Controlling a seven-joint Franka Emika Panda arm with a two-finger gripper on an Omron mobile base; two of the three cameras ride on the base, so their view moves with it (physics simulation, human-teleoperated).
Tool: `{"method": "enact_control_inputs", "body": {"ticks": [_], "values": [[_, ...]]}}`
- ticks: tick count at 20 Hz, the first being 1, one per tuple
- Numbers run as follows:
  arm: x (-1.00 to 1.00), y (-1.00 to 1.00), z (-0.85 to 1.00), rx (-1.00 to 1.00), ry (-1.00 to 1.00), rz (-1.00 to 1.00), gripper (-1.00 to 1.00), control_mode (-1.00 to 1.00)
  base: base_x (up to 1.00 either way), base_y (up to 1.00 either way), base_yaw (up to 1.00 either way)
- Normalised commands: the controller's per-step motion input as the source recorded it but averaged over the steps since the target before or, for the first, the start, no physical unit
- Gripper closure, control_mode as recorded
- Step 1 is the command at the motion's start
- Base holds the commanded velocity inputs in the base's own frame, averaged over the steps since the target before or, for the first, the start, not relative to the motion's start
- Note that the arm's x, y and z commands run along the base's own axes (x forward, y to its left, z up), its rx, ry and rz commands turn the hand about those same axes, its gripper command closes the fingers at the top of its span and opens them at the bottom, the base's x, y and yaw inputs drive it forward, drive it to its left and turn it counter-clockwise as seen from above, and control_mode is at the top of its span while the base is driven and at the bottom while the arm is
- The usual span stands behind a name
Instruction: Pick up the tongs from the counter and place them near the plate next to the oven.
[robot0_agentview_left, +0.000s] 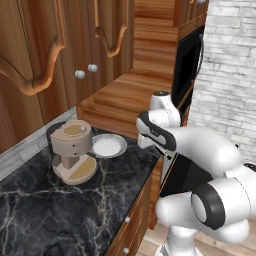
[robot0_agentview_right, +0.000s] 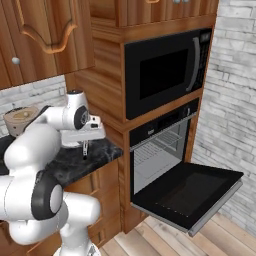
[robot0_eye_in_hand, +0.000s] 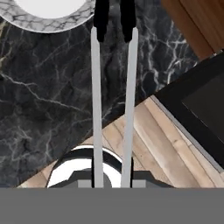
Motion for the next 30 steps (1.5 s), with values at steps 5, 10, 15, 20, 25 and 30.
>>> {"method": "enact_control_inputs", "body": {"ticks": [5, 10, 15, 20, 25, 30], "values": [[0.44, 0.28, -0.31, 0.1, -0.01, -0.57, 1.0, -1.0, 0.0, 0.0, 0.0], [0.39, 0.26, -0.32, 0.11, -0.03, -0.56, 1.0, -1.0, 0.0, 0.0, 0.0], [0.43, 0.29, -0.42, 0.0, -0.06, -0.39, 1.0, -1.0, 0.0, 0.0, 0.0], [0.17, 0.11, -0.48, 0.0, -0.03, -0.1, 1.0, -1.0, 0.0, 0.0, 0.0], [0.24, -0.02, -0.36, 0.01, 0.0, -0.01, 1.0, -1.0, 0.0, 0.0, 0.0], [0.37, 0.0, -0.36, 0.0, 0.0, 0.0, -1.0, -1.0, 0.0, 0.0, 0.0]]}}
